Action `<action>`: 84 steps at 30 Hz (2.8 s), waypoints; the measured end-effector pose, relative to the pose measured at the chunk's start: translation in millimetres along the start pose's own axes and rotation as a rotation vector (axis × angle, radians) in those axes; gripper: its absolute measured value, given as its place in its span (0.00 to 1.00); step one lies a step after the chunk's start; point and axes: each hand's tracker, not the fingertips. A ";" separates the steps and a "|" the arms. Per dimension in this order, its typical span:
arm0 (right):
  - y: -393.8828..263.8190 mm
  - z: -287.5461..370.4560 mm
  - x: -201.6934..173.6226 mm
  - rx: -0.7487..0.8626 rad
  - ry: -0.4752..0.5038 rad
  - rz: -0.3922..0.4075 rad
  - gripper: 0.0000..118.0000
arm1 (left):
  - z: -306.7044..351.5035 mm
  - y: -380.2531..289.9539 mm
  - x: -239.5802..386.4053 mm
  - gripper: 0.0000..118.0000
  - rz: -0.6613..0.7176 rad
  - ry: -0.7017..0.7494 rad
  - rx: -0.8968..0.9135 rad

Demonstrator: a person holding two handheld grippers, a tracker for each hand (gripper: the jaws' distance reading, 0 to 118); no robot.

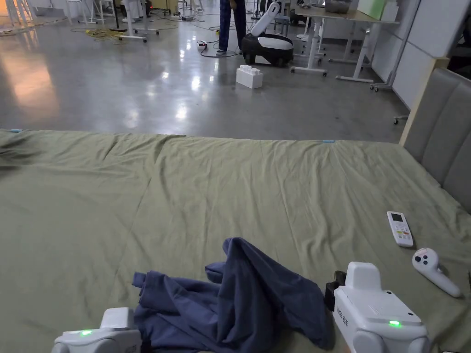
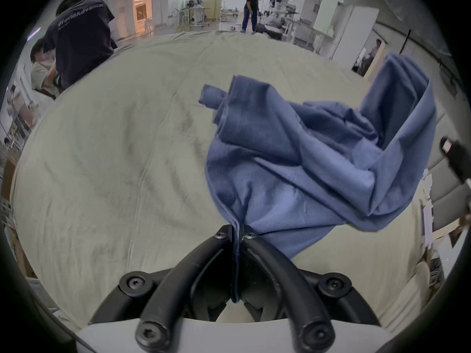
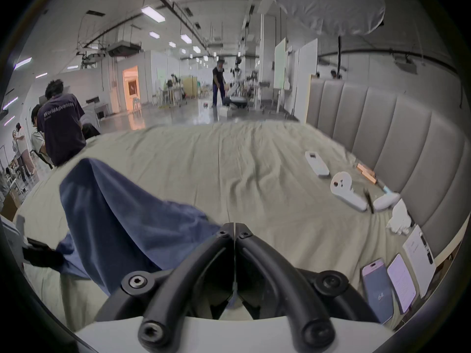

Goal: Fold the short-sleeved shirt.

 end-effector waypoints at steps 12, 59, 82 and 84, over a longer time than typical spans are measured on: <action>-54.2 -83.0 -7.7 -0.457 0.126 0.038 0.41 | 37.8 12.3 -10.7 0.04 -0.040 -0.035 0.130; 298.1 74.3 16.6 0.388 0.018 0.075 0.04 | 258.8 265.5 -21.4 0.04 -0.078 0.020 0.719; 420.4 22.0 -19.2 0.571 -0.070 0.113 0.04 | 248.0 401.2 -8.5 0.04 -0.077 0.140 0.782; 412.1 15.9 -19.6 0.563 -0.065 0.114 0.04 | 243.9 398.8 -9.0 0.04 -0.085 0.145 0.784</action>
